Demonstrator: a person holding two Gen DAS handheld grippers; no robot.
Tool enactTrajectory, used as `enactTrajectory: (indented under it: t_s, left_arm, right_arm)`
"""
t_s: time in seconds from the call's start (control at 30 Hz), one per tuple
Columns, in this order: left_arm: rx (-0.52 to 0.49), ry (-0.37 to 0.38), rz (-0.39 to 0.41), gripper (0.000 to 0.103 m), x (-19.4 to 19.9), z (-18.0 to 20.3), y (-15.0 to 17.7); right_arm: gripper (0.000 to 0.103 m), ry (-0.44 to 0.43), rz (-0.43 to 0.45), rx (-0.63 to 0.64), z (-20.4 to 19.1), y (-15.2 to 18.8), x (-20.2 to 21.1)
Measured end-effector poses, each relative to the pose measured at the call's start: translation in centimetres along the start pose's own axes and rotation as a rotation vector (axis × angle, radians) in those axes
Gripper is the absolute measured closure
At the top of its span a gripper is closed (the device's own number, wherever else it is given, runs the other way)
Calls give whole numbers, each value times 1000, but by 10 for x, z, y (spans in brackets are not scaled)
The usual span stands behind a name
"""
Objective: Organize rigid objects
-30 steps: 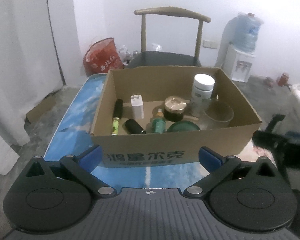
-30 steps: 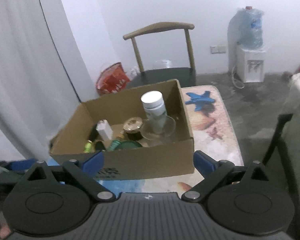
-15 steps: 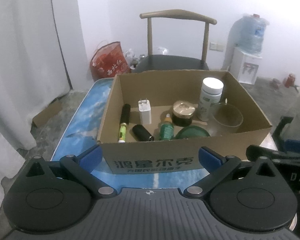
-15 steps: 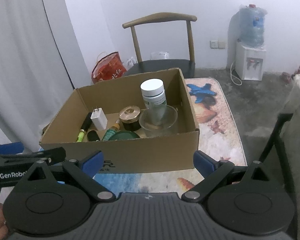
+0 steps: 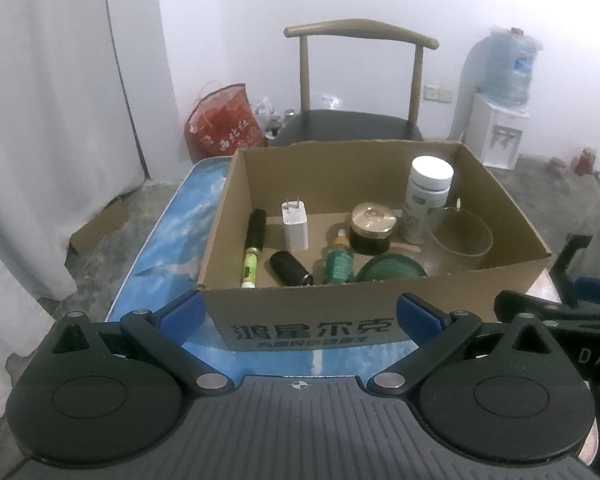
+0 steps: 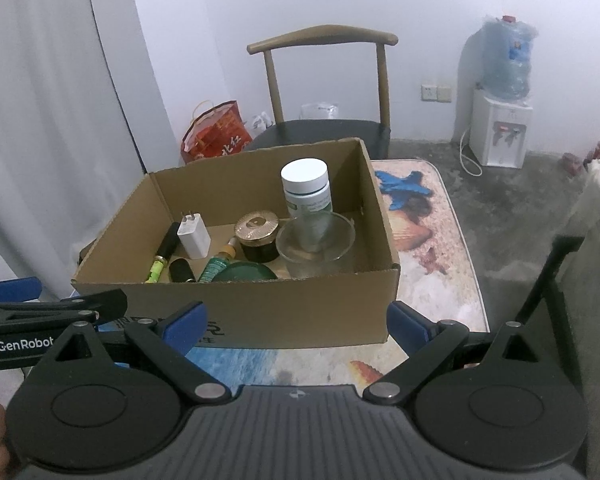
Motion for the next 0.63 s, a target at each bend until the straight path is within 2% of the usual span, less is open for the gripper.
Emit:
enactTrajectory:
  t_s: [0.63]
  left_arm:
    - [10,-1,-1,2,0,0,-1]
  right_arm:
    - [5,0,-1,3,-2,-1,-1]
Point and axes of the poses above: each gripper's, at about its wrist camera, not at the fingertips, and x roughly against the way its jaws point, z to its right, y to its underside, the point moved 10 cm from there along -x, roughly the way its jaws point, and after that the axes turned 10 degrees about z, right-handed, at the moved point
